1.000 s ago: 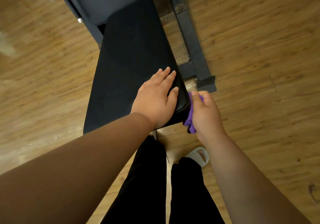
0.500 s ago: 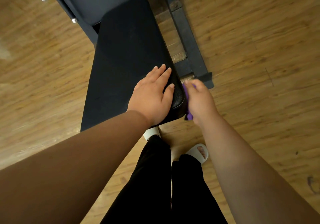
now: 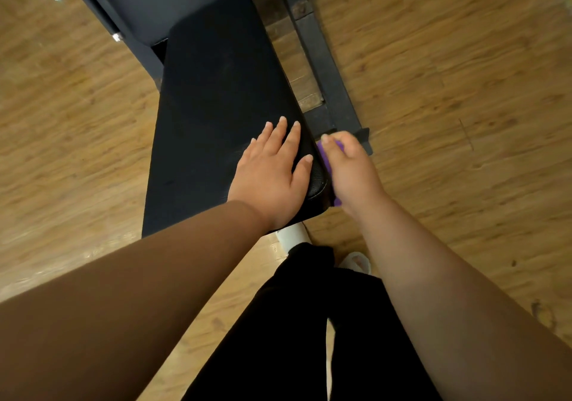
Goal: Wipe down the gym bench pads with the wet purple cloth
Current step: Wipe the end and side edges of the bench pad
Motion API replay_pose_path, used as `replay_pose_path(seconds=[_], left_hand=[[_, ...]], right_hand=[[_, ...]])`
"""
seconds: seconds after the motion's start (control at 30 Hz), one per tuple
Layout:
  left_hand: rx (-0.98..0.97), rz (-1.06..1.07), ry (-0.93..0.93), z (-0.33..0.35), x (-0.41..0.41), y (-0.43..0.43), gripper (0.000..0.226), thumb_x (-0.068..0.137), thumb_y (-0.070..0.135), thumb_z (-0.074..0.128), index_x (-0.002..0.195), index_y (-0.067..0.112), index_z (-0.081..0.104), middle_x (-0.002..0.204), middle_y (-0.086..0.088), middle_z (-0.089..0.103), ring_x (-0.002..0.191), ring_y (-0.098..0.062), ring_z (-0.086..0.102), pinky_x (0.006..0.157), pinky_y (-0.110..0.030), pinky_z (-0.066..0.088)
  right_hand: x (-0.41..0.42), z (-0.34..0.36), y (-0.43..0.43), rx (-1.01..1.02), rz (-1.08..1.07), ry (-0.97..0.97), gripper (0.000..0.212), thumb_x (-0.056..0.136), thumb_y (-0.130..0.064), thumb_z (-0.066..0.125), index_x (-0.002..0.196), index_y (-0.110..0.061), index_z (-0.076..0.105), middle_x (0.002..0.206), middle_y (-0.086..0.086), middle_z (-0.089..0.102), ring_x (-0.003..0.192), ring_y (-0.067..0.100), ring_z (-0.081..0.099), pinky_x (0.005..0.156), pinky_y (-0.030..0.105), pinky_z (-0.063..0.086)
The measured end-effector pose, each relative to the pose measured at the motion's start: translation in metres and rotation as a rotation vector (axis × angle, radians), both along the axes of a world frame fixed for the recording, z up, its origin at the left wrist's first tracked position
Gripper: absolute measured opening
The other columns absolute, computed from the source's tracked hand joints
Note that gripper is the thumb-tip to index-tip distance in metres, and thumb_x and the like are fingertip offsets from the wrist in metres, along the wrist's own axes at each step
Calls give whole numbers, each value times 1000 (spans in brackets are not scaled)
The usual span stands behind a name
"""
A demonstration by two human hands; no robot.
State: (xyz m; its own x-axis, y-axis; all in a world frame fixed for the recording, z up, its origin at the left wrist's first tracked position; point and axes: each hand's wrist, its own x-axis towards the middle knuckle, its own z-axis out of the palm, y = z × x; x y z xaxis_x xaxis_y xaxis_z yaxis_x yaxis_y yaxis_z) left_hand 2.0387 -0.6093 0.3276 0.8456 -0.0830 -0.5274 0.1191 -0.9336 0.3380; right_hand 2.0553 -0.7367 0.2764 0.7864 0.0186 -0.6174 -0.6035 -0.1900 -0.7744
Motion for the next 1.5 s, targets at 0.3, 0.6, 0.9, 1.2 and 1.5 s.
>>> replay_pose_path(seconds=[0.3,0.6,0.9,1.2,1.5], left_hand=[[-109,192,196,12,19,-2,55,106,36,28,155,26,7,163,7,2,149,-10,-4,115,-25,-1],[35,316,-14,2,10,-24,50,106,29,26,154,22,17,162,6,10,149,-10,0,115,-23,-1],[24,327,-7,2,13,-24,49,106,27,28,154,23,19,162,7,12,148,-8,2,115,-21,-1],[23,328,-20,2,15,-23,48,106,26,29,153,22,22,161,7,14,148,-7,3,111,-16,-3],[16,323,-44,0,14,-22,48,105,25,31,152,20,25,161,5,16,149,-9,5,116,-21,1]], right_hand=[[-15,1,-16,-43,140,-271,12,101,-30,44,92,-27,49,81,-13,55,71,-13,52,58,5,39],[23,-3,-7,-52,289,-266,15,102,-32,42,95,-21,49,80,-14,53,72,1,52,57,6,40],[50,-11,2,-81,376,-298,16,102,-30,43,93,-17,48,77,-14,50,69,1,48,57,5,36],[23,-3,-15,-11,403,-423,10,100,-23,47,92,-19,48,78,-15,50,71,-8,51,59,4,36],[16,-3,-15,5,362,-396,11,101,-25,47,93,-18,48,77,-15,50,72,-10,50,59,5,38]])
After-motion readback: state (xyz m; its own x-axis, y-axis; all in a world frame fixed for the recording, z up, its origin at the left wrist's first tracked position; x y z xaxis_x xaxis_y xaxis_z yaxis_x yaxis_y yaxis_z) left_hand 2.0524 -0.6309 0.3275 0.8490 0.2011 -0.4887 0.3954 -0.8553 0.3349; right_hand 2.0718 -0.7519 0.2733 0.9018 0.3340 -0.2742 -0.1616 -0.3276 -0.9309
